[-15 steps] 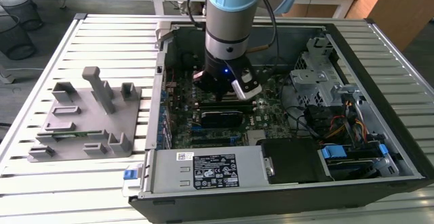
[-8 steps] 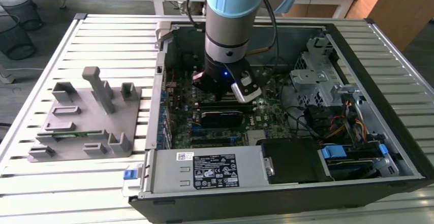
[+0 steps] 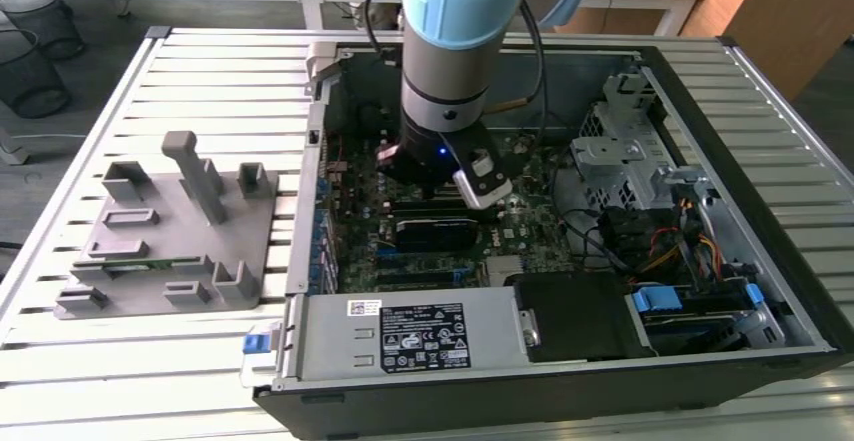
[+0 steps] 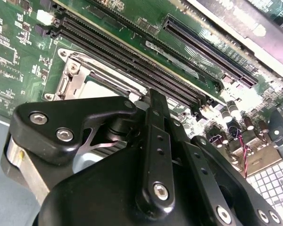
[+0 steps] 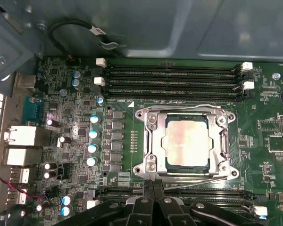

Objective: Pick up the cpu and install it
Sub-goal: 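Install the second cpu locking lever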

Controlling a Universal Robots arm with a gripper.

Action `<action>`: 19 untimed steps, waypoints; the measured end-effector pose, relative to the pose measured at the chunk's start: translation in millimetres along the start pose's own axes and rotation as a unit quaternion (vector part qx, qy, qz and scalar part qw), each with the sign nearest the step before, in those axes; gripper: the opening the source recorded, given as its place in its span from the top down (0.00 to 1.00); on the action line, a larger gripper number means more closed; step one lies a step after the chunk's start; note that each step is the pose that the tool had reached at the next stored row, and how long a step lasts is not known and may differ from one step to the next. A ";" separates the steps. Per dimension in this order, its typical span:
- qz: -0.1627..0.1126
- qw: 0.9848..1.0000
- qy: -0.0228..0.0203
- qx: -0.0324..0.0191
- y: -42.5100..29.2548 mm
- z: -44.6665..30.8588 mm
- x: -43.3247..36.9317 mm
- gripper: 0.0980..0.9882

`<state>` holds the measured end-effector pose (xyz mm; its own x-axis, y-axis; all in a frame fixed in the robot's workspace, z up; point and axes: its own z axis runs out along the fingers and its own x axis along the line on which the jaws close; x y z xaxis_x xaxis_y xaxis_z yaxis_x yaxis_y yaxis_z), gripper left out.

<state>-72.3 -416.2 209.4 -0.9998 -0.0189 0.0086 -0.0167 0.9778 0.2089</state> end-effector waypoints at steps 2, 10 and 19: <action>-0.001 1.000 0.000 -0.006 -1.8 0.0 0.5 0.99; -0.009 1.000 -0.001 -0.021 -10.2 -0.1 1.8 0.99; -0.017 0.999 -0.002 -0.035 -13.6 2.2 2.6 0.99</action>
<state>-74.7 -429.1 204.4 -0.9987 -0.0509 -0.0046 -0.0502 0.9594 0.2777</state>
